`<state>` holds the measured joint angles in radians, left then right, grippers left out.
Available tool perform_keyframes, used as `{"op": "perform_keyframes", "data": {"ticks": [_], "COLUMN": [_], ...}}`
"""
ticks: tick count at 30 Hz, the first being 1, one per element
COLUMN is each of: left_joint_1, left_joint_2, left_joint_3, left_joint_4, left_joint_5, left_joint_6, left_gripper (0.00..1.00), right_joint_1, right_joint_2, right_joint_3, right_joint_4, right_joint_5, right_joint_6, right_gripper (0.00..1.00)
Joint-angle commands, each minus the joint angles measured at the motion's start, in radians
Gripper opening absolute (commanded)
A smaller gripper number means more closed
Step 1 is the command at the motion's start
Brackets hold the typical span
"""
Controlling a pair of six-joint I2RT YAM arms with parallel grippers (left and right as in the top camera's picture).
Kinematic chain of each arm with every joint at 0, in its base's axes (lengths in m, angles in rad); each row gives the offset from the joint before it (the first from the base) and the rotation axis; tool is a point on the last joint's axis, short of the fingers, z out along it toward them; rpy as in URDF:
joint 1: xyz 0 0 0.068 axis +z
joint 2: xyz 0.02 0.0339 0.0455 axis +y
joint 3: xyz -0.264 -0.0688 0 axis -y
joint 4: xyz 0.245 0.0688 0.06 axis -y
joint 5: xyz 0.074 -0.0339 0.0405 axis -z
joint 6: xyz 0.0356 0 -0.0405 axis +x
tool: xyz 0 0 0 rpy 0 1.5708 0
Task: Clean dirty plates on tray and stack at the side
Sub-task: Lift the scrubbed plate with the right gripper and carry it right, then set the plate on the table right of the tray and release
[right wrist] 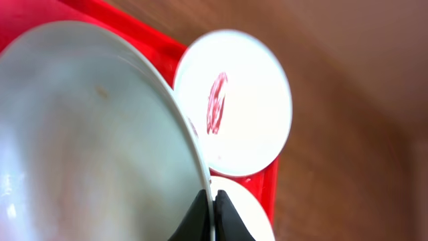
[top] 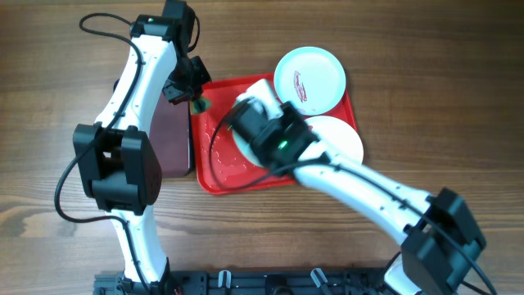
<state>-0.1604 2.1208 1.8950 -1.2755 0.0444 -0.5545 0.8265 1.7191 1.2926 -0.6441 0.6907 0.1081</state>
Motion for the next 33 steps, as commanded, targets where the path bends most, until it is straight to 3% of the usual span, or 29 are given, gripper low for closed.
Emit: {"op": "perform_keyframes", "data": {"ticks": [1,7,11,20,33], "left_joint_1": [-0.001,-0.001,-0.002,-0.008,-0.008], "left_joint_2": [0.005,0.005,0.005,0.005,0.005], "left_joint_3": [0.018,0.018,0.018,0.018,0.018], "left_joint_4": [0.000,0.000,0.000,0.020,0.036], "left_joint_5": [0.012,0.012,0.012,0.011,0.011], "left_joint_6": [0.019,0.019,0.019,0.019,0.019], "left_gripper": [0.04,0.04,0.04,0.04,0.04], "right_joint_1": [-0.111,-0.439,-0.679,-1.135,-1.279], "right_joint_2": [-0.100,-0.214,-0.224,-0.114,0.230], "right_joint_3": [0.005,0.005,0.005,0.005,0.005], "right_joint_4": [0.001,-0.007,-0.034,-0.040,0.096], "right_joint_5": [-0.299,-0.748,-0.901,-0.848,-0.803], "right_joint_6": [0.078,0.135,0.184,0.208,0.209], "right_gripper": [0.04,0.04,0.04,0.04,0.04]}}
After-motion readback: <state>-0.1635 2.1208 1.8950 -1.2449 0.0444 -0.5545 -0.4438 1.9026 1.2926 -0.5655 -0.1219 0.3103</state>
